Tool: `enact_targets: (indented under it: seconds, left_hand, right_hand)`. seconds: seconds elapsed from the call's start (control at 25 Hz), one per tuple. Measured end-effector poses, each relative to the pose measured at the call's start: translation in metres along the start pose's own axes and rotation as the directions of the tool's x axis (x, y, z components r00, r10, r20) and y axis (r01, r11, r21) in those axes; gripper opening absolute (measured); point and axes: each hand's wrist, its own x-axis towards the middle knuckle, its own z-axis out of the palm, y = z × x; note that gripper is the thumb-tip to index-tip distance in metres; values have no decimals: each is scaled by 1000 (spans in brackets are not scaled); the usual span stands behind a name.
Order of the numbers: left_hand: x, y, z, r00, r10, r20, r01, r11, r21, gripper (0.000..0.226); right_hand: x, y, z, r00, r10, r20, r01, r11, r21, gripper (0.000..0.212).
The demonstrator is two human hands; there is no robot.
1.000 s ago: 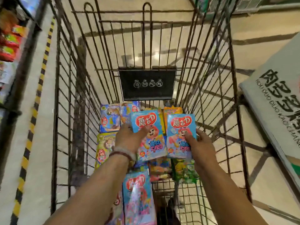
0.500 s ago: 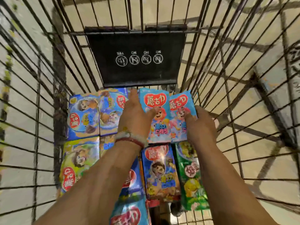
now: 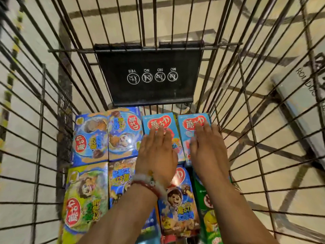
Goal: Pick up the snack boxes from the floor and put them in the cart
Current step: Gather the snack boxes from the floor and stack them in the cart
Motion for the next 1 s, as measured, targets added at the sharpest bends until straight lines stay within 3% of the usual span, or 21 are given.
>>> enact_targets:
  seconds: [0.4, 0.6, 0.72, 0.84, 1.0]
  left_hand:
    - [13, -13, -11, 997, 49, 51, -49, 999, -14, 60]
    - [-9, -16, -32, 991, 127, 27, -126, 991, -41, 70]
    - [-35, -16, -71, 989, 140, -45, -142, 989, -46, 65]
    - [-76, -12, -128, 987, 120, -111, -127, 990, -61, 60]
    - [-163, -4, -233, 938, 247, -244, -236, 969, 75, 64]
  right_hand:
    - [21, -11, -4, 991, -18, 135, 26, 998, -60, 50]
    - [29, -8, -20, 954, -90, 286, 140, 977, -160, 58]
    - [8, -24, -59, 956, -202, 214, 225, 970, -91, 63]
    - [-32, -55, -121, 875, -372, 311, 388, 922, 10, 61]
    - [-87, -89, -239, 812, -536, 231, 531, 843, 88, 71]
